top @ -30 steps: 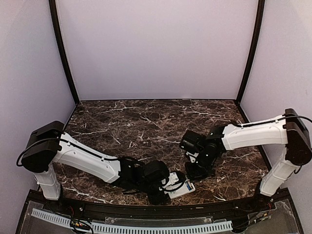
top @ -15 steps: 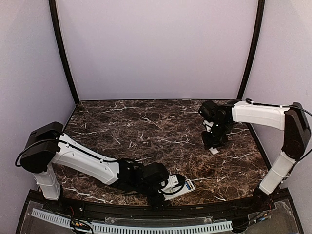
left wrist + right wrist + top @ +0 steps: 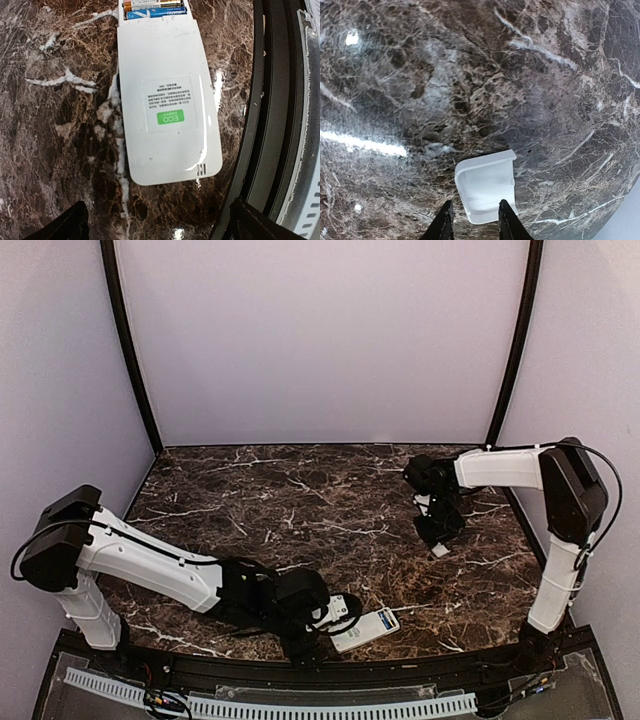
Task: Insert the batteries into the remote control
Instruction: Pick up the battery cover at the center of the board.
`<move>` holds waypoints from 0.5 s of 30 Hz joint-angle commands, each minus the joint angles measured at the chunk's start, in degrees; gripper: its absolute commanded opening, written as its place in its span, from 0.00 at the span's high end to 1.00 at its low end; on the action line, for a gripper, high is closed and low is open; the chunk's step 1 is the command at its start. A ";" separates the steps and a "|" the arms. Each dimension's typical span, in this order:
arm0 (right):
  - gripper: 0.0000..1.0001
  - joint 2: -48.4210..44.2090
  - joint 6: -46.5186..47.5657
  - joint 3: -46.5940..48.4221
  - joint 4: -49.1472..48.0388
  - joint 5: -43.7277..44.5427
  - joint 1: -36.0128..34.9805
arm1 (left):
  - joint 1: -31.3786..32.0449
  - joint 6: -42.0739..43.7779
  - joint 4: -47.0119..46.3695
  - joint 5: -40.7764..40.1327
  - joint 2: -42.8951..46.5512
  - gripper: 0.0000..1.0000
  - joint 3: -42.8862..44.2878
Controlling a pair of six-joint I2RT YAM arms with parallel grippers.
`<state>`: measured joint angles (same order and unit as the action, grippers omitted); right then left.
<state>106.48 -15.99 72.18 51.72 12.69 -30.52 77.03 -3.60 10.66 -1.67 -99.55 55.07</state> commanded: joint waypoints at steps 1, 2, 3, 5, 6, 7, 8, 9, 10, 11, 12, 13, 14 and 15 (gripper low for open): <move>0.72 1.19 2.27 -1.09 -2.34 -0.48 0.67 | -0.22 0.58 2.00 -1.13 5.15 0.02 -1.42; 0.73 1.53 2.65 -1.34 -2.86 -0.88 0.69 | -0.22 0.82 1.58 -1.18 6.16 0.02 -1.75; 0.74 1.99 3.08 -1.54 -3.40 -1.25 0.75 | -0.22 0.89 1.44 -1.26 6.62 0.02 -1.91; 0.75 2.87 3.80 -1.76 -3.93 -2.39 1.04 | -0.22 1.09 1.07 -1.42 7.97 0.02 -2.17; 0.76 3.20 4.17 -1.86 -4.19 -2.93 1.26 | -0.22 1.19 1.09 -1.63 8.65 0.02 -2.29; 0.78 3.59 4.43 -1.98 -4.36 -3.43 1.40 | -0.22 1.21 1.19 -1.78 9.01 0.02 -2.36; 0.79 3.78 4.61 -2.15 -4.62 -3.84 1.49 | -0.22 1.17 1.38 -2.07 9.68 0.02 -2.52; 0.81 3.86 4.65 -2.36 -4.74 -4.07 1.58 | -0.22 1.20 1.52 -2.22 10.17 0.02 -2.56; 0.83 3.97 4.83 -2.51 -4.89 -4.17 1.65 | -0.22 1.17 1.66 -2.53 10.48 0.02 -2.76; 0.86 4.01 4.90 -2.70 -5.03 -4.35 1.73 | -0.22 1.15 1.70 -2.71 11.08 0.02 -2.99; 0.91 4.08 5.03 -2.86 -5.01 -4.81 1.81 | -0.22 1.07 1.68 -3.01 11.41 0.02 -3.15; 0.97 4.17 5.15 -2.99 -5.04 -5.35 1.81 | -0.22 1.06 1.62 -3.13 12.08 0.02 -3.48; 1.00 4.13 5.35 -3.05 -4.96 -6.09 1.79 | -0.22 1.07 1.42 -3.48 12.53 0.02 -3.66; 1.00 3.97 5.57 -3.14 -4.97 -6.90 1.83 | -0.22 1.06 1.07 -3.63 13.52 0.02 -4.14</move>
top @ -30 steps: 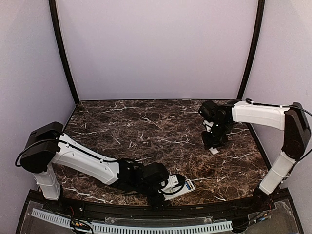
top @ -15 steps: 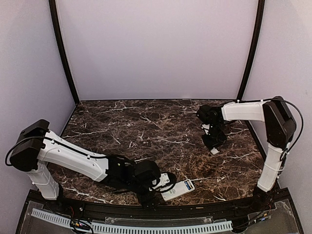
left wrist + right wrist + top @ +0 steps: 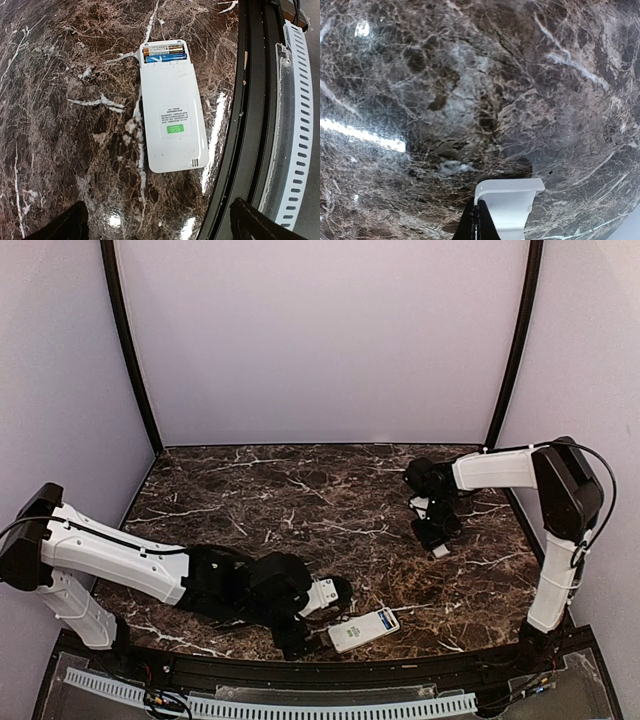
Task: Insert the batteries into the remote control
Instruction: Pick up the battery cover at the center of the board.
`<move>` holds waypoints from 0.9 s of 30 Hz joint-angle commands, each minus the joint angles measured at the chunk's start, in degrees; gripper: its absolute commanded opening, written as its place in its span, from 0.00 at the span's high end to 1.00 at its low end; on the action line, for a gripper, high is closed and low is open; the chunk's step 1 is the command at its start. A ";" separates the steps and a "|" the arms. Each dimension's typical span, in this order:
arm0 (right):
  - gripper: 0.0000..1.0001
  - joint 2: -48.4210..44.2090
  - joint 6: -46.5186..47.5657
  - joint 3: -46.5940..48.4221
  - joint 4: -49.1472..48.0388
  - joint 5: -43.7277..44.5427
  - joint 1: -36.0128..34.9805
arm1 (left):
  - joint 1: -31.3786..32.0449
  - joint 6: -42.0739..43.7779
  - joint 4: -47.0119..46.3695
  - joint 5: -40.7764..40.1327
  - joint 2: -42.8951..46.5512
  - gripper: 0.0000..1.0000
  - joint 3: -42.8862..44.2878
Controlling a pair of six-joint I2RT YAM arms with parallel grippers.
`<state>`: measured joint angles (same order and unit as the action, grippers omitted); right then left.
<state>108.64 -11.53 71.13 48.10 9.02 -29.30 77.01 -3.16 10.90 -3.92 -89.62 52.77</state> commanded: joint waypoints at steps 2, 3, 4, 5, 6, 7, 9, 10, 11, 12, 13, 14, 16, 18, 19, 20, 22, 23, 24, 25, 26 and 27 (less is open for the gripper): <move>1.00 1.02 2.02 -2.22 -1.36 -5.46 0.56 | -0.20 0.68 -0.11 -1.80 5.24 0.02 -2.65; 1.00 0.33 2.55 -2.30 -1.45 -6.92 0.52 | -0.20 0.71 -0.45 -2.06 5.86 0.02 -2.93; 1.00 -0.45 3.02 -2.31 -1.42 -8.36 0.48 | -0.20 0.75 -1.21 -2.19 7.05 0.02 -3.57; 1.00 -1.39 3.60 -2.39 -1.36 -10.59 0.41 | -0.20 0.91 -1.66 -2.44 7.73 0.02 -3.92; 1.00 -2.53 4.02 -2.40 -1.23 -13.31 0.34 | -0.20 0.98 -2.50 -2.69 9.08 0.02 -4.59; 1.00 -3.75 4.44 -2.36 -1.03 -15.16 0.19 | -0.20 1.23 -2.96 -3.40 9.71 0.02 -4.95; 1.00 -6.50 5.46 -2.47 -0.70 -19.38 -0.59 | -0.20 1.68 -4.32 -5.13 11.52 0.02 -6.01; 1.00 -8.37 6.37 -2.55 -0.70 -21.94 -1.29 | -0.20 2.22 -5.12 -6.38 12.68 0.02 -6.74; 1.00 -9.83 7.26 -2.65 -0.68 -24.64 -2.19 | -0.20 2.51 -5.46 -6.99 13.19 0.02 -7.13; 1.00 -11.05 8.11 -2.74 -0.76 -27.40 -3.46 | -0.20 3.74 -6.13 -7.75 14.29 0.03 -7.77; 1.00 -12.26 8.98 -2.74 -0.78 -30.06 -4.95 | -0.22 4.86 -6.32 -8.02 15.42 0.03 -8.16; 1.00 -13.33 9.80 -2.75 -0.79 -32.47 -6.63 | -0.21 6.92 -6.56 -8.31 15.96 0.03 -8.88; 1.00 -15.05 11.04 -2.51 -1.02 -37.44 -10.22 | -0.20 10.76 -6.73 -8.77 17.87 0.04 -9.79; 1.00 -16.02 11.18 -2.03 -1.12 -41.18 -14.02 | -0.20 15.50 -7.00 -9.04 19.77 0.05 -10.63; 1.00 -16.18 11.18 -1.52 -1.05 -42.41 -15.81 | -0.20 17.33 -7.41 -8.93 21.05 0.05 -11.39; 1.00 -16.14 11.13 -0.95 -0.95 -43.59 -17.69 | -0.20 20.92 -8.86 -8.74 21.68 0.06 -11.82; 1.00 -15.72 10.40 0.23 -0.73 -44.93 -21.47 | -0.15 25.65 -11.58 -6.51 23.69 0.07 -13.10; 1.00 -15.46 10.20 0.76 -0.65 -45.55 -23.40 | -0.14 27.50 -12.73 -5.43 25.24 0.07 -14.23; 1.00 -15.29 10.01 1.18 -0.68 -46.18 -25.21 | -0.13 31.22 -15.22 -3.12 26.01 0.07 -14.95; 1.00 -15.14 9.89 1.58 -0.65 -46.80 -26.94 | -0.11 33.49 -16.57 -1.97 27.64 0.07 -16.60; 1.00 -14.98 9.69 1.94 -0.65 -47.33 -28.85 | -0.11 37.64 -19.24 0.45 28.53 0.06 -17.68; 1.00 -14.83 9.45 2.38 -0.52 -47.46 -30.19 | -0.13 39.56 -21.29 1.66 29.86 0.06 -19.61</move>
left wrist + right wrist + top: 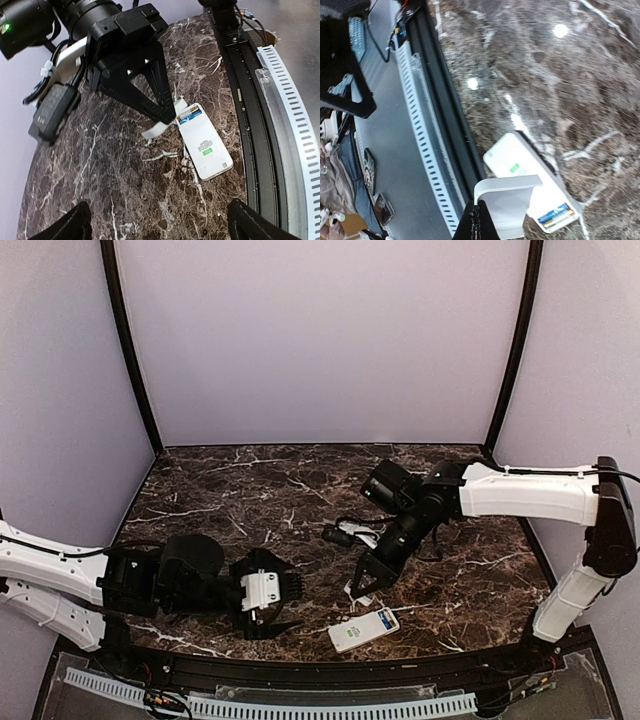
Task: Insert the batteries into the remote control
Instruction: Pick up the battery cover at the center of the board, then pass from the right arm to the left
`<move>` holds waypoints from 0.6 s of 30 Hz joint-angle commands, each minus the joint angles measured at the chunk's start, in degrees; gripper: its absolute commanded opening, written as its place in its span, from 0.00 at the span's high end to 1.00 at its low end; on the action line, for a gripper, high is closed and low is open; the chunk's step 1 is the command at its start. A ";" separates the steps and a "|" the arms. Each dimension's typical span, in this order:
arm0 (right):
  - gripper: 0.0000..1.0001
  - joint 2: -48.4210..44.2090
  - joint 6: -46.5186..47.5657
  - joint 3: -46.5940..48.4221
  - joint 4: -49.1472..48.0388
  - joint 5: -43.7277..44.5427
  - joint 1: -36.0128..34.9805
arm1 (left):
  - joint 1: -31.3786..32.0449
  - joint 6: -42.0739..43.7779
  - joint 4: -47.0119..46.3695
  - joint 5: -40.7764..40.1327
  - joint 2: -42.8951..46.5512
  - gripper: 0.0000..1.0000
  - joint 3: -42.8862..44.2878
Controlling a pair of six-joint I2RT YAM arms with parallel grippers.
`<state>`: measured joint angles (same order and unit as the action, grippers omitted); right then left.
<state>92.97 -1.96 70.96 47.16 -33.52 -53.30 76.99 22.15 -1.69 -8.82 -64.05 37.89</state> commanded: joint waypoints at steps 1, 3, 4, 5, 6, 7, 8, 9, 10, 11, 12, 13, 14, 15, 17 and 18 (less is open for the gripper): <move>1.00 1.08 -0.30 3.05 0.73 -4.64 -7.54 | -0.14 17.64 -9.61 9.44 4.90 0.06 -5.53; 1.00 1.28 -0.66 4.12 1.06 -3.97 -9.75 | -0.14 20.89 -11.67 13.15 5.76 0.06 -7.21; 1.00 1.34 -0.90 4.52 0.87 -3.79 -10.56 | -0.17 21.43 -12.30 13.84 5.34 0.06 -7.39; 1.00 1.15 -1.13 4.76 0.56 -3.69 -11.16 | -0.17 22.10 -12.42 14.45 4.85 0.07 -7.21; 1.00 0.90 -1.32 4.92 0.23 -3.26 -11.67 | -0.15 22.34 -12.34 14.40 3.31 0.08 -6.51; 1.00 0.51 -1.56 5.09 -0.07 -2.77 -12.07 | -0.16 22.48 -12.27 13.84 2.39 0.11 -6.03; 1.00 0.16 -1.76 5.26 -0.29 -2.59 -12.36 | -0.17 22.36 -11.93 13.53 0.38 0.12 -5.07; 1.00 -0.32 -2.01 5.44 -0.51 -2.65 -12.63 | -0.17 21.93 -11.75 13.01 -0.61 0.16 -4.47; 1.00 -0.64 -2.08 5.81 -0.63 -2.64 -13.07 | -0.17 21.69 -11.47 12.79 -2.08 0.18 -3.43; 1.00 -0.88 -2.10 6.39 -0.58 -2.63 -13.52 | -0.17 21.22 -11.61 12.78 -2.97 0.19 -2.75; 1.00 -1.06 -2.04 6.80 -0.32 -2.50 -14.11 | -0.17 21.01 -12.38 13.15 -3.17 0.20 -2.57; 1.00 -1.20 -1.82 7.64 -0.06 -2.30 -14.79 | -0.17 20.96 -12.94 13.53 -3.20 0.21 -2.38; 1.00 -1.21 -1.58 8.15 0.23 -2.19 -15.33 | -0.17 21.06 -13.59 14.57 -3.15 0.23 -2.25; 1.00 -1.29 -1.40 8.67 0.65 -2.03 -15.82 | -0.17 21.03 -13.73 15.03 -3.11 0.24 -1.73; 1.00 -1.49 -0.98 9.38 1.39 -1.90 -16.64 | -0.36 20.49 -13.55 15.47 -3.15 0.28 -0.76; 1.00 -1.66 -0.95 9.59 1.67 -1.90 -16.99 | -0.44 20.06 -12.95 15.69 -3.17 0.32 -0.47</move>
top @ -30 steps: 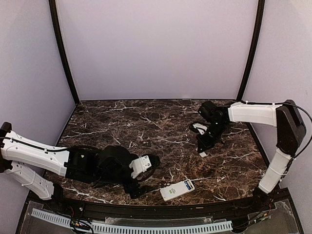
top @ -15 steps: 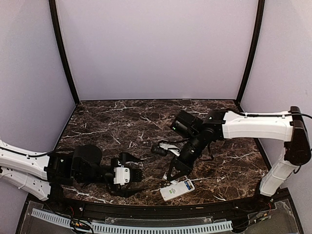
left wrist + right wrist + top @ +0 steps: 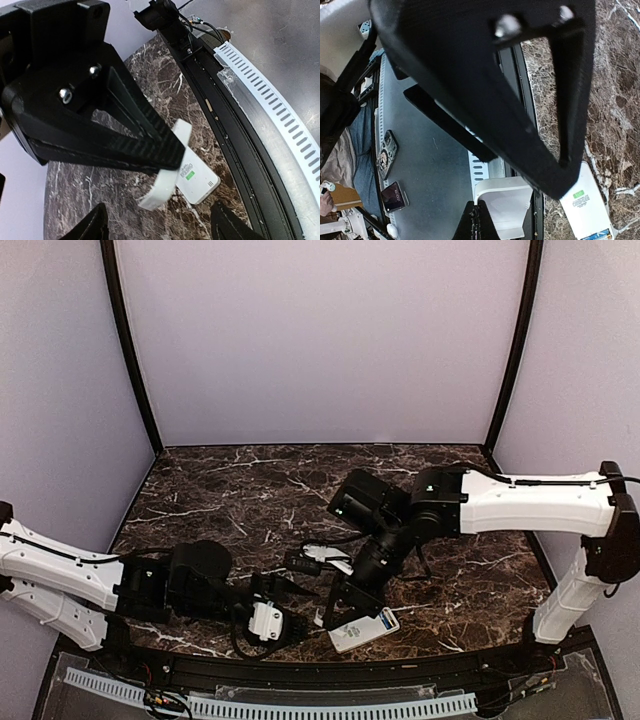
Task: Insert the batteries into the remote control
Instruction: Pass from the right arm to the left
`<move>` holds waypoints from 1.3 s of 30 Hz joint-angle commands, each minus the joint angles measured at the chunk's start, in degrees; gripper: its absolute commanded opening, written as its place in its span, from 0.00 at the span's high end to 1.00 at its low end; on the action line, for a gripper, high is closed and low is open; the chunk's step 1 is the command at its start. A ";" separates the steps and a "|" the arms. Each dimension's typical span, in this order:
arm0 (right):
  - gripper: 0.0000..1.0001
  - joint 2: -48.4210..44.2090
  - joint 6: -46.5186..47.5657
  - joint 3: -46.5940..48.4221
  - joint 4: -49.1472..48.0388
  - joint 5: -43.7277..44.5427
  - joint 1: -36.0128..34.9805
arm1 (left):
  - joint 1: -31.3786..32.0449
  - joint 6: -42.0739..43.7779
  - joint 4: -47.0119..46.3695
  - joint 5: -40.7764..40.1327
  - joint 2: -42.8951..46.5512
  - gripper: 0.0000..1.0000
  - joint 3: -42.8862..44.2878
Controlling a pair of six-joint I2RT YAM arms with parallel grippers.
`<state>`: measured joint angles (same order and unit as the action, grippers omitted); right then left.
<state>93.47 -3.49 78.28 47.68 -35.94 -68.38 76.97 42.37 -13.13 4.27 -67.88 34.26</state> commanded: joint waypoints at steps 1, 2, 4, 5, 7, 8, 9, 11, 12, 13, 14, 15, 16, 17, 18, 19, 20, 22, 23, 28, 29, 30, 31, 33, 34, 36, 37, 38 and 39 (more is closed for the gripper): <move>1.00 -2.30 0.59 2.39 1.29 0.71 -2.13 | -0.59 -0.35 -1.10 2.90 0.69 0.33 3.77; 1.00 -2.45 0.63 2.52 1.46 0.81 -2.36 | -0.64 -0.60 0.34 3.83 0.71 0.34 4.13; 1.00 -2.54 0.59 2.87 1.95 1.10 -2.68 | -0.67 -1.16 2.53 5.34 0.80 0.36 5.17; 1.00 -2.50 0.59 3.17 2.25 1.26 -2.85 | -0.68 -1.33 3.08 5.85 0.83 0.38 5.72; 1.00 -2.26 0.78 3.80 2.83 1.58 -3.12 | -0.68 -1.49 4.13 6.95 0.82 0.42 6.04; 1.00 -2.18 0.91 4.19 3.04 1.70 -3.19 | -0.68 -1.30 4.19 7.23 0.77 0.45 6.06; 1.00 -2.04 1.02 4.51 3.24 1.86 -3.36 | -0.68 -1.22 4.45 7.28 0.63 0.48 6.12; 1.00 -1.73 1.24 5.06 3.67 1.93 -3.42 | -0.68 -0.91 5.06 7.29 0.30 0.53 6.34; 1.00 -1.61 1.21 5.24 3.79 1.97 -3.50 | -0.68 -0.71 5.32 7.25 0.23 0.54 6.52; 1.00 -1.56 1.31 5.30 3.99 1.94 -3.57 | -0.68 -0.58 5.79 7.25 0.17 0.55 6.61; 1.00 -1.50 1.29 5.30 4.05 1.93 -3.63 | -0.68 -0.44 5.99 7.24 0.14 0.56 6.65; 1.00 -1.41 1.36 5.30 4.06 2.00 -3.63 | -0.68 -0.31 6.24 7.24 0.19 0.58 6.75; 1.00 -1.40 1.39 5.30 4.04 2.03 -3.61 | -0.68 -0.15 6.26 7.24 0.15 0.59 6.73; 1.00 -1.32 1.51 5.30 4.00 2.02 -3.66 | -0.68 -0.11 6.05 7.33 0.13 0.61 6.76; 1.00 -1.30 1.57 5.38 3.98 1.97 -3.65 | -0.68 -0.06 5.94 7.37 0.01 0.62 6.78; 1.00 -1.18 1.62 5.51 3.99 1.94 -3.64 | -0.68 -0.02 5.59 7.43 -0.07 0.63 6.82; 1.00 -1.01 1.78 5.64 3.92 1.89 -3.66 | -0.68 -0.01 5.40 7.42 -0.24 0.64 6.86; 1.00 -0.75 1.97 5.95 3.84 1.67 -3.67 | -0.68 0.05 4.95 7.15 -0.62 0.65 6.98; 1.00 -0.60 1.99 6.11 3.93 1.67 -3.67 | -0.68 0.01 4.73 6.96 -0.74 0.67 7.06; 1.00 -0.15 2.32 6.27 3.69 1.34 -3.65 | -0.69 0.00 3.84 6.31 -1.52 0.71 7.24; 1.00 0.01 2.34 6.27 3.78 1.32 -3.64 | -0.68 -0.01 3.74 6.30 -1.54 0.72 7.23; 1.00 0.06 2.34 6.28 3.86 1.32 -3.63 | -0.68 -0.01 3.55 6.29 -1.51 0.73 7.16; 1.00 0.19 2.41 6.27 3.87 1.30 -3.62 | -0.68 -0.01 3.46 6.39 -1.48 0.74 7.08; 1.00 0.23 2.44 6.27 3.96 1.31 -3.61 | -0.68 -0.07 3.38 6.51 -1.47 0.78 7.05; 1.00 0.22 2.51 6.23 3.92 1.31 -3.65 | -0.68 -0.08 3.37 6.64 -1.43 0.80 7.05; 1.00 0.29 2.52 6.11 3.68 1.24 -3.67 | -0.68 -0.10 3.37 6.99 -1.32 0.85 6.98; 1.00 0.35 2.52 6.05 3.57 1.15 -3.64 | -0.68 -0.23 3.37 7.07 -1.23 0.86 6.92; 1.00 0.46 2.52 6.01 3.56 1.14 -3.62 | -0.68 -0.29 3.30 7.26 -1.18 0.89 6.90; 1.00 0.56 2.52 5.94 3.58 1.14 -3.61 | -0.68 -0.39 3.25 7.34 -1.13 0.92 6.81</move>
<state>93.01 -1.87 83.24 51.46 -34.96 -71.53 76.62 42.96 -8.40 10.61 -69.43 40.27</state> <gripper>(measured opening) 0.003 0.123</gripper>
